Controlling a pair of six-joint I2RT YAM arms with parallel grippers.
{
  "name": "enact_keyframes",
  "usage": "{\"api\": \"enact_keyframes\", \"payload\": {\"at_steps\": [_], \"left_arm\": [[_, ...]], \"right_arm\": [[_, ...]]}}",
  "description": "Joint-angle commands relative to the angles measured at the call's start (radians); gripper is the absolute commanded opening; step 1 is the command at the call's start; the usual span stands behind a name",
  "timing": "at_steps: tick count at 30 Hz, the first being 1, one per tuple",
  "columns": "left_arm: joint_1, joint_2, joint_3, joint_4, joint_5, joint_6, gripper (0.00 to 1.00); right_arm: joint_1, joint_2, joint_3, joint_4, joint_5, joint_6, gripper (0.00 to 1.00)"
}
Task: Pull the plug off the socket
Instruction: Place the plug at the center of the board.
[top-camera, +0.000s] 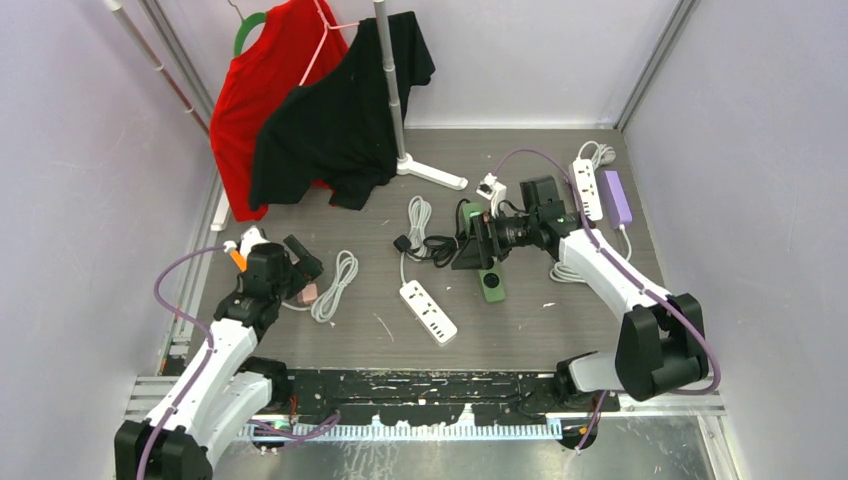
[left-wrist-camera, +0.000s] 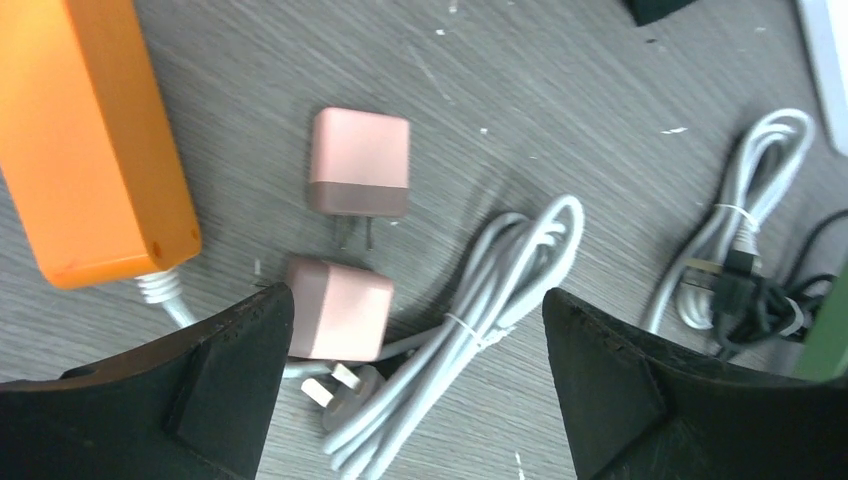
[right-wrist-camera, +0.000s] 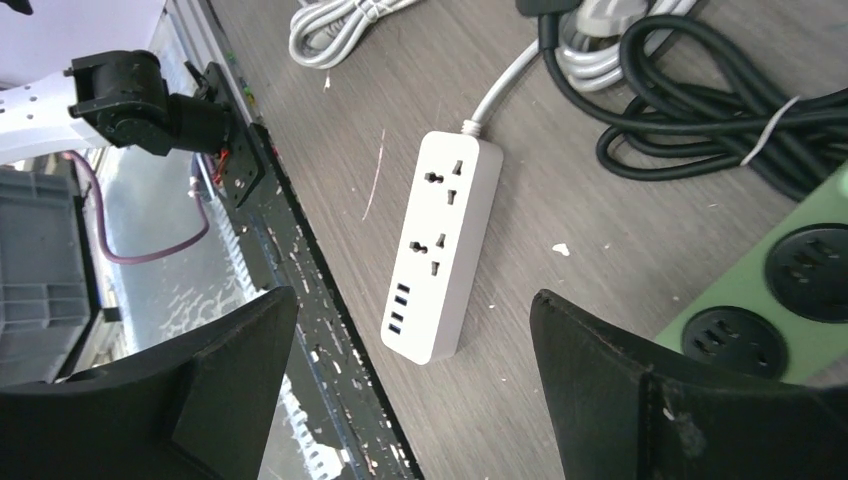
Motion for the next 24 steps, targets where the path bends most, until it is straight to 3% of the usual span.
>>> {"api": "enact_keyframes", "payload": {"at_steps": [1, 14, 24], "left_arm": [[0.006, -0.063, 0.048, 0.020, 0.116, 0.010, 0.94], [0.005, -0.083, -0.045, 0.372, 0.606, -0.036, 0.91], [0.004, -0.011, -0.127, 0.603, 0.769, -0.141, 0.89]], "right_arm": [[-0.034, -0.083, 0.056, -0.022, 0.021, -0.063, 0.91], [-0.217, -0.184, 0.036, -0.034, 0.016, -0.104, 0.92], [-0.213, -0.147, -0.028, 0.039, 0.169, -0.106, 0.91]]}}
